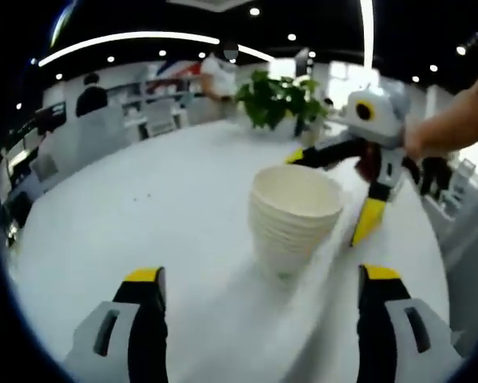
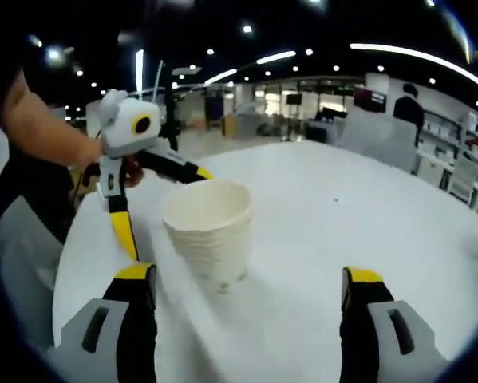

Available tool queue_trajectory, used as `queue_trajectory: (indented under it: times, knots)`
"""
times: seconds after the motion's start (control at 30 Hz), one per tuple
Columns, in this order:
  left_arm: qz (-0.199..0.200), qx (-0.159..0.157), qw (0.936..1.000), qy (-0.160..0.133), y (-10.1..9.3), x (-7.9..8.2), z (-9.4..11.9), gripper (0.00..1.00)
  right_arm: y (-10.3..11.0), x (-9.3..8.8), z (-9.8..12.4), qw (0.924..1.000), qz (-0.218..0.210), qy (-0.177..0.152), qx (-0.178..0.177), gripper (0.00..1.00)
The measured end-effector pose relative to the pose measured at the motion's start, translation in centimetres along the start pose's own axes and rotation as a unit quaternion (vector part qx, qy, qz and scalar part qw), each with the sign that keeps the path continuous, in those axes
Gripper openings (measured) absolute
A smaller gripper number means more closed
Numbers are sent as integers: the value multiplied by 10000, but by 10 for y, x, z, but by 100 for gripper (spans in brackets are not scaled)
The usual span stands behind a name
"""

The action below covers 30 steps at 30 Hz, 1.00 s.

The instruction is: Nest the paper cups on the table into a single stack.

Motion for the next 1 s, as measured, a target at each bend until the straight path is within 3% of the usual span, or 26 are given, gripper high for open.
queue_trajectory:
  times: [0.2, 0.37, 0.8, 1.0]
  knots:
    - [298, 240, 9992, -129, -3, -9, 21, 99, 14, -8, 23, 9999, -29, -111, -64, 100]
    - [379, 584, 9966, -433, -10, -12, 46, 99, 29, -14, 46, 9997, -43, -206, -112, 100]
    - [379, 849, 9927, -774, -43, -34, 100, 99, 57, -29, 94, 9984, 69, -408, -385, 100]
    - [398, 963, 9919, -722, -55, -52, 115, 99, 69, -40, 108, 9976, 165, -467, -477, 100]
Point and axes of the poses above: the point that each gripper's makers call its tool centre point, and the gripper's own axes: z roughly backward along the fingers, y roughly to its left, x roughly out of its top, the point moved 3 cm from there along z, roughly backward along the fingers, and after that the axes turned 3 degrees about x, right-handed, at the moved point
